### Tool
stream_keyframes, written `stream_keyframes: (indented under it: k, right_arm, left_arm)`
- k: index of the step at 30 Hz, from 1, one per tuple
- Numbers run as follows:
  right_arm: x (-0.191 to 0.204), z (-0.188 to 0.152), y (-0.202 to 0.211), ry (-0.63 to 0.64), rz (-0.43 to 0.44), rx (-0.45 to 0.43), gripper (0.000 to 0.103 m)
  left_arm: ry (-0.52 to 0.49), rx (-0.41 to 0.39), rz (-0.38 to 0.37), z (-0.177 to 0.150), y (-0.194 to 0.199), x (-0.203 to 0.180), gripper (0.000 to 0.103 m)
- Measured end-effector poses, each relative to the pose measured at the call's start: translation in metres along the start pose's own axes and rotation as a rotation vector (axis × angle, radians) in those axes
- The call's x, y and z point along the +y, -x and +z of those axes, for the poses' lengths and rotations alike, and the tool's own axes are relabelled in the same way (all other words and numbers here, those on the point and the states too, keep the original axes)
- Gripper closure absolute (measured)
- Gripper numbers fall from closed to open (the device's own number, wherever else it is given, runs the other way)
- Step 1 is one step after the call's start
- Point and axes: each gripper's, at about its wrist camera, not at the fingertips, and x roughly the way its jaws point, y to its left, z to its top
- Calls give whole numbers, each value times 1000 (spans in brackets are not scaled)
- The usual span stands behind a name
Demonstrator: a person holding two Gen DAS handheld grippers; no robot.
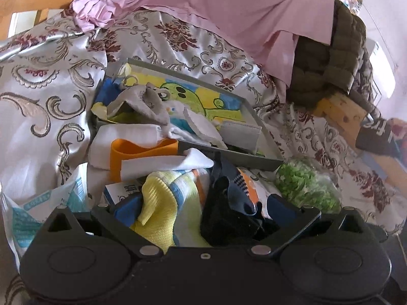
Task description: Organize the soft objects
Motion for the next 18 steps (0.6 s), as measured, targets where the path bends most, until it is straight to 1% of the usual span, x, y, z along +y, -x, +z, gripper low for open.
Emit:
stream_keyframes:
  k: [5,7,9,10,13,15,18]
  right_arm:
    - [-8,1,18,-71,-16,-15,78]
    - [-13,2,22,-113,-6,-18,79]
    - [-23,2,21,-179,25,-14,81]
    - [-28,2,21,-218,39,-13,90]
    - [-47,0,20,-336,56,-11,91]
    - [-52,0,21,-353,26,-23,91]
    - [-54,0,19,-316,-58,-16,91]
  left_arm:
    - [4,0,-2,0,1,0,1]
    - [-3,1,0,0,1,0,1]
    - [-6,0,-1,-1,0,0,1]
    - [-6,0,-2,-1,0,0,1]
    - [-5,0,-1,-1,0,0,1]
    - [-13,1,1,-1,0,-1,1]
    - [-30,3,10,-2,0,-2,1]
